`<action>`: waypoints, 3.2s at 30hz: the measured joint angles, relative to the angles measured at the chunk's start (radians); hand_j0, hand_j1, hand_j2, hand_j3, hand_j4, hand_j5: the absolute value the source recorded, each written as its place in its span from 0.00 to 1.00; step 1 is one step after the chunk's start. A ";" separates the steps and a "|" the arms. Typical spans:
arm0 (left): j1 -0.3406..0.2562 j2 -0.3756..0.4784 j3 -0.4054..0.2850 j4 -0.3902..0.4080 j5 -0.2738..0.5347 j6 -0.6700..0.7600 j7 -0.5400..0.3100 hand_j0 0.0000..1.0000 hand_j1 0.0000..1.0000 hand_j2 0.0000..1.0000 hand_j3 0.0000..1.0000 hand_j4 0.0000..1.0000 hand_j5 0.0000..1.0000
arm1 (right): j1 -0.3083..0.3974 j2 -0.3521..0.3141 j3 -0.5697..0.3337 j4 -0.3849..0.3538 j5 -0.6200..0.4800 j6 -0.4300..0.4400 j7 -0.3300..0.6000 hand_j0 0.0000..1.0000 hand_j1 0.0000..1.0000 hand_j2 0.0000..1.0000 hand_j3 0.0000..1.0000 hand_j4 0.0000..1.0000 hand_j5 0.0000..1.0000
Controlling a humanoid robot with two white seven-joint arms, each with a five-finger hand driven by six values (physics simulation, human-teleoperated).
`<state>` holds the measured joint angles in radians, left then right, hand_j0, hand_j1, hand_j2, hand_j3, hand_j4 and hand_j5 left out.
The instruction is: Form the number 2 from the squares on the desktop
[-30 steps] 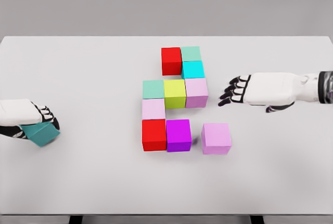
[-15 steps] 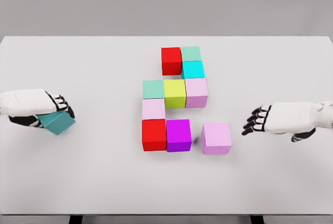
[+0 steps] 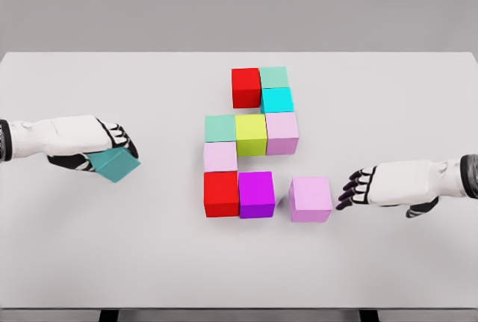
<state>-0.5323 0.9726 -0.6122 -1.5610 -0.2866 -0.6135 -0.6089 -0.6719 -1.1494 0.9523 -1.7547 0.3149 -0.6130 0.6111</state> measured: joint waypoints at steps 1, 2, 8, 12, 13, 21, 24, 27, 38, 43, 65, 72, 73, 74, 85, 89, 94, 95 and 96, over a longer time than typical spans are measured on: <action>0.000 -0.006 0.000 0.001 0.000 0.000 0.000 0.55 0.55 0.55 0.55 0.55 0.55 | -0.003 0.008 0.002 0.000 0.000 0.000 0.000 1.00 1.00 1.00 1.00 1.00 1.00; -0.006 -0.012 0.000 0.002 0.001 0.000 0.000 0.55 0.55 0.55 0.55 0.55 0.55 | -0.005 0.014 0.003 0.000 0.000 0.000 0.000 1.00 1.00 1.00 1.00 1.00 1.00; -0.035 -0.059 0.000 0.041 0.003 0.000 -0.001 0.55 0.55 0.55 0.55 0.55 0.55 | -0.014 0.030 0.004 0.000 0.000 0.000 0.000 1.00 1.00 1.00 1.00 1.00 1.00; -0.067 -0.098 -0.002 0.083 0.008 0.000 -0.001 0.55 0.55 0.55 0.55 0.55 0.55 | -0.014 0.040 0.004 0.000 0.000 0.000 0.000 1.00 1.00 1.00 1.00 1.00 1.00; -0.075 -0.109 -0.002 0.093 0.008 0.000 -0.001 0.55 0.55 0.55 0.55 0.55 0.55 | -0.014 0.044 0.004 0.000 0.000 0.000 0.000 1.00 1.00 1.00 1.00 1.00 1.00; -0.098 -0.169 -0.006 0.141 0.006 0.000 -0.002 0.52 0.52 0.52 0.52 0.52 0.52 | -0.028 0.057 0.004 0.001 0.000 0.000 0.000 1.00 1.00 1.00 1.00 1.00 1.00; -0.123 -0.198 -0.007 0.181 0.004 0.000 -0.003 0.52 0.52 0.52 0.52 0.52 0.52 | -0.029 0.060 0.004 0.001 0.000 0.000 0.000 1.00 1.00 1.00 1.00 1.00 1.00; -0.132 -0.225 -0.008 0.219 0.003 0.000 -0.002 0.52 0.52 0.52 0.52 0.52 0.52 | -0.031 0.069 0.003 0.001 0.000 0.000 0.000 1.00 1.00 1.00 1.00 1.00 1.00; -0.176 -0.309 -0.010 0.314 0.003 0.000 -0.002 0.49 0.49 0.49 0.49 0.49 0.49 | -0.038 0.079 -0.004 0.002 0.000 0.000 0.000 1.00 1.00 1.00 1.00 1.00 1.00; -0.218 -0.347 -0.011 0.390 0.003 0.003 -0.002 0.49 0.49 0.49 0.49 0.49 0.49 | -0.046 0.088 -0.005 0.002 0.000 0.000 0.000 1.00 1.00 1.00 1.00 1.00 1.00; -0.285 -0.504 -0.003 0.564 0.010 0.232 -0.002 0.43 0.43 0.43 0.43 0.43 0.43 | -0.035 0.072 -0.060 0.035 0.002 0.000 0.000 1.00 1.00 1.00 1.00 1.00 1.00; -0.325 -0.530 0.000 0.588 0.013 0.284 -0.002 0.43 0.43 0.43 0.43 0.43 0.43 | -0.040 0.085 -0.030 0.058 0.028 0.000 0.000 1.00 1.00 1.00 1.00 1.00 1.00; -0.333 -0.535 -0.001 0.600 0.014 0.286 -0.002 0.43 0.43 0.43 0.43 0.43 0.43 | -0.040 0.090 -0.029 0.061 0.029 0.000 0.000 1.00 1.00 1.00 1.00 1.00 1.00; -0.337 -0.542 -0.001 0.612 0.013 0.288 -0.002 0.43 0.43 0.43 0.43 0.43 0.43 | -0.041 0.097 -0.028 0.063 0.030 0.000 0.000 1.00 1.00 1.00 1.00 1.00 1.00; -0.373 -0.626 0.010 0.701 0.013 0.389 -0.001 0.43 0.43 0.43 0.43 0.43 0.43 | -0.043 0.131 -0.024 0.081 0.039 0.000 0.000 1.00 1.00 1.00 1.00 1.00 1.00; -0.379 -0.650 0.032 0.712 0.009 0.435 -0.001 0.43 0.43 0.43 0.43 0.43 0.43 | -0.043 0.137 -0.025 0.078 0.039 0.000 0.000 1.00 1.00 1.00 1.00 1.00 1.00; -0.394 -0.669 0.050 0.735 0.004 0.473 0.001 0.43 0.43 0.43 0.43 0.43 0.43 | -0.043 0.139 -0.026 0.075 0.039 0.000 0.000 1.00 1.00 1.00 1.00 1.00 1.00; -0.396 -0.670 0.052 0.737 0.003 0.480 0.001 0.43 0.43 0.43 0.43 0.43 0.43 | -0.043 0.140 -0.026 0.075 0.039 0.000 0.000 1.00 1.00 1.00 1.00 1.00 1.00; -0.400 -0.671 0.053 0.738 0.003 0.484 0.002 0.43 0.43 0.43 0.43 0.43 0.43 | -0.043 0.140 -0.026 0.075 0.038 0.000 0.000 1.00 1.00 1.00 1.00 1.00 1.00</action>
<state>-0.9326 0.3013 -0.5589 -0.8226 -0.2838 -0.1291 -0.6071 -0.7148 -1.0094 0.9260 -1.6796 0.3533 -0.6131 0.6112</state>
